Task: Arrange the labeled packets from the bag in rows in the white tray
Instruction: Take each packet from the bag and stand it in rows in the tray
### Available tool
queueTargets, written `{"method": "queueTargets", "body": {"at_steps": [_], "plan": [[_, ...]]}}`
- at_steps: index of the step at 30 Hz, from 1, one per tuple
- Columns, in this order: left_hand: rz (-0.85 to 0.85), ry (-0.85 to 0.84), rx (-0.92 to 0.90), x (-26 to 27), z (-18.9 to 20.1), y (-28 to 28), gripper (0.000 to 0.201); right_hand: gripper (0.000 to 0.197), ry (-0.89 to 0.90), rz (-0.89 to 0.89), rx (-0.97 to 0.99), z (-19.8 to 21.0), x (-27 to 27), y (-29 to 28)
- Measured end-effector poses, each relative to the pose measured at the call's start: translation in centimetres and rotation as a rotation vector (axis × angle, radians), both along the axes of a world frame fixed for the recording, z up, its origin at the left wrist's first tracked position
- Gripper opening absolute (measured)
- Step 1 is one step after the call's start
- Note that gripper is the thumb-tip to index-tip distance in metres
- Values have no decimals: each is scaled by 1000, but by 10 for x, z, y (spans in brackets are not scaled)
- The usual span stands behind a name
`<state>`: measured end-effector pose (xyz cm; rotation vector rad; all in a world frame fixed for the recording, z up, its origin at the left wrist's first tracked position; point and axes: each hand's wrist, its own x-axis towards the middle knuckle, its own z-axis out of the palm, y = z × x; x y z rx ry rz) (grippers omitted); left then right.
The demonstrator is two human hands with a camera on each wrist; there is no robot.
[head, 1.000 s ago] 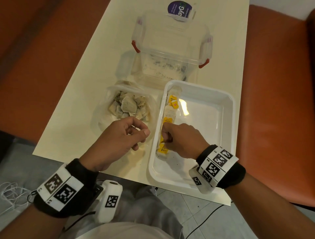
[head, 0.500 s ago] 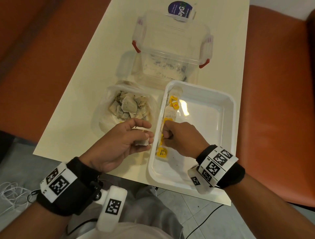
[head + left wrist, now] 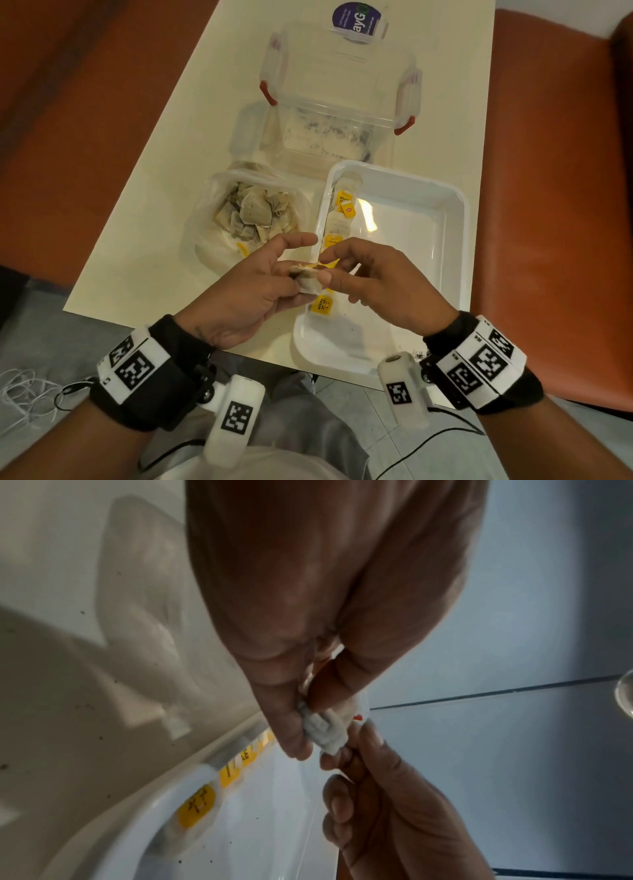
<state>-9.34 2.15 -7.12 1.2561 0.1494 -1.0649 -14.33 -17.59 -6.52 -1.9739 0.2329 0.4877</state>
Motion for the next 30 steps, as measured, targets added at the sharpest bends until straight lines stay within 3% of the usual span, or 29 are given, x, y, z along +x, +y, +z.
{"method": "queueTargets", "body": {"at_steps": [4,9,12,15,19,22,24,30], "plan": [[-119,-180,57,-7,1,-9,66,24,-28,8,-26,0,-5,0],[-164,-302,84,-15,0,-16,68,41,8,-8,-41,2,-12,-4],[-159,-308,84,-19,-2,-19,69,28,-19,41,-71,-1,-15,-5],[-151,-320,102,-21,-4,-19,68,13,-8,2,18,-3,-18,-9],[-133,-223,88,-22,-2,-15,50,8,-47,-23,127,0,-20,-16],[-48,66,-50,-20,0,-10,43,10,-86,20,213,6,-19,-19],[-56,170,-104,-19,2,-10,41,10,-81,58,313,9,-17,-20],[56,137,-142,-24,1,-14,22,11,-102,64,328,10,-9,-19]]}}
